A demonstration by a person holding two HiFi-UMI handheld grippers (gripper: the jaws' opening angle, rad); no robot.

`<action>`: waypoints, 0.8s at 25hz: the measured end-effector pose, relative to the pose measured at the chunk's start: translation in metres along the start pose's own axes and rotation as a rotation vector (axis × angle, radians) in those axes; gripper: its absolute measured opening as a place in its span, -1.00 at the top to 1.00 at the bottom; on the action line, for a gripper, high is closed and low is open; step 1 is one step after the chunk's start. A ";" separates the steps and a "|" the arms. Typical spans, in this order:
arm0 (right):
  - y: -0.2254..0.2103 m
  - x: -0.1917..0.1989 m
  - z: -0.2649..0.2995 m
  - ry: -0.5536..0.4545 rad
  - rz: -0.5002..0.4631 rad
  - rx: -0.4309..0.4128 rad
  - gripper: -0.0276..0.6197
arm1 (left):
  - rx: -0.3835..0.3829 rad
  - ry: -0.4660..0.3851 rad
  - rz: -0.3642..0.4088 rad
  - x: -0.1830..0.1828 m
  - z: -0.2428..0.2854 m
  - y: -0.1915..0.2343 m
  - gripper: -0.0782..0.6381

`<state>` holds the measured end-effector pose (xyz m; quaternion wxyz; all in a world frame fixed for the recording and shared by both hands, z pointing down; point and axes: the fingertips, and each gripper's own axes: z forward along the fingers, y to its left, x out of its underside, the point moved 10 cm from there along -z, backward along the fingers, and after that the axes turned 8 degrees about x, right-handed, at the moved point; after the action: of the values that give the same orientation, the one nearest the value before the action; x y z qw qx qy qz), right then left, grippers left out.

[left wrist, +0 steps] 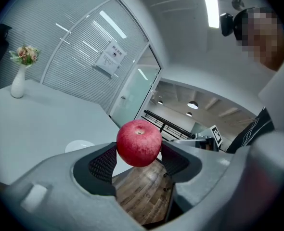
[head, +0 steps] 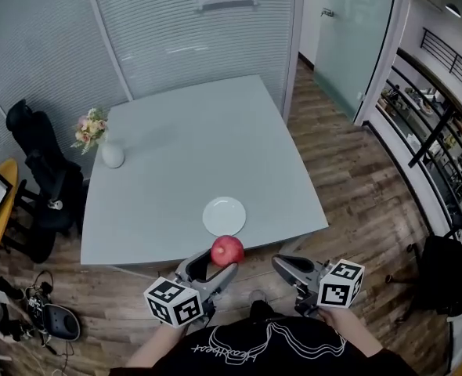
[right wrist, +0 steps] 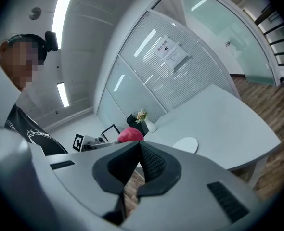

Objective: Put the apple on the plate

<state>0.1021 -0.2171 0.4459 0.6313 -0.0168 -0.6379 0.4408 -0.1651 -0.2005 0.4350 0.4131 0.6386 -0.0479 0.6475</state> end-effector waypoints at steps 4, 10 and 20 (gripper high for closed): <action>-0.020 -0.004 0.015 0.029 0.019 -0.007 0.89 | -0.038 0.007 -0.030 -0.001 0.016 0.027 -0.05; -0.041 -0.009 0.034 0.063 0.041 -0.013 0.89 | -0.097 0.033 -0.013 -0.003 0.033 0.054 -0.05; -0.070 -0.013 0.047 0.097 0.066 0.000 0.89 | -0.182 0.117 0.175 -0.015 0.068 0.078 -0.05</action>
<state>0.1035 -0.2934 0.4852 0.6467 -0.0591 -0.6054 0.4601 -0.1602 -0.2992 0.4707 0.4135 0.5529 -0.1377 0.7102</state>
